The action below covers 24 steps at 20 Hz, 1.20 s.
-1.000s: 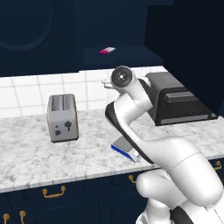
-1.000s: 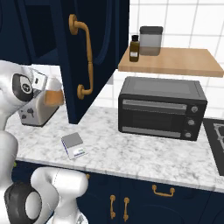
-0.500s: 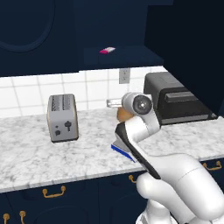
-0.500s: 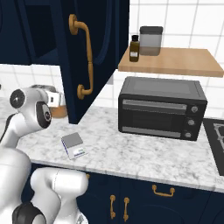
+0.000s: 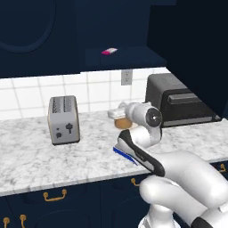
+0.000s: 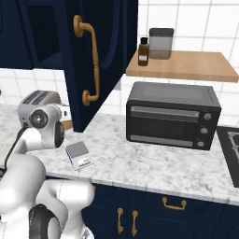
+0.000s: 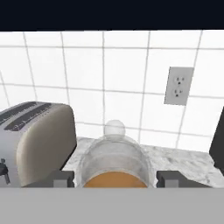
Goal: Pick the honey bottle and place it on the digital scale for weighing, and close the cabinet.
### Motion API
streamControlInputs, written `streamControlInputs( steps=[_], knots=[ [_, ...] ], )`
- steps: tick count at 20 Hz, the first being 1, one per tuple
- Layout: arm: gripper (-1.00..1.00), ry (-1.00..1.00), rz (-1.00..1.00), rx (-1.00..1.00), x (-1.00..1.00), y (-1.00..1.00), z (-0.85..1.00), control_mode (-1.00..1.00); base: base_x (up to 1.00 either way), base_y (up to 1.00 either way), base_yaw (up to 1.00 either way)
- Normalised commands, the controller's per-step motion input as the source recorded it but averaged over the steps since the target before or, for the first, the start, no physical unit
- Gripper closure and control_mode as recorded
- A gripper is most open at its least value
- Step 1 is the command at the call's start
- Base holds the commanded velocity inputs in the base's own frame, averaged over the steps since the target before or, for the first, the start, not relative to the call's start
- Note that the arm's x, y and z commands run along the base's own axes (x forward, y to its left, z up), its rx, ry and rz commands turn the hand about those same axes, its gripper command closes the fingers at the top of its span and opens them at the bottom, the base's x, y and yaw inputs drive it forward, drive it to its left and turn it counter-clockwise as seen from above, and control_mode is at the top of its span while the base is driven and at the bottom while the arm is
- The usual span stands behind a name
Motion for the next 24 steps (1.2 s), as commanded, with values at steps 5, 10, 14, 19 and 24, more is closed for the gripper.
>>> streamControlInputs(
  steps=[5, 10, 14, 19, 24],
  knots=[
    [1.00, -0.08, 0.29, 0.00, -0.18, 0.00, 0.00, -1.00, 0.00, 0.00, 0.00],
    [1.00, -0.18, 0.13, 0.01, -0.35, 0.11, -0.30, -1.00, 0.00, 0.00, 0.00],
    [1.00, -0.05, 0.03, 0.06, -0.10, -0.23, 0.06, -1.00, 0.00, 0.00, 0.00],
    [1.00, 0.00, 0.10, 0.01, -0.26, -0.37, -0.15, -1.00, 0.00, 0.00, 0.00],
    [1.00, -0.02, 0.15, 0.00, -0.03, -0.08, -0.49, -1.00, 0.00, 0.00, 0.00]
  ],
)
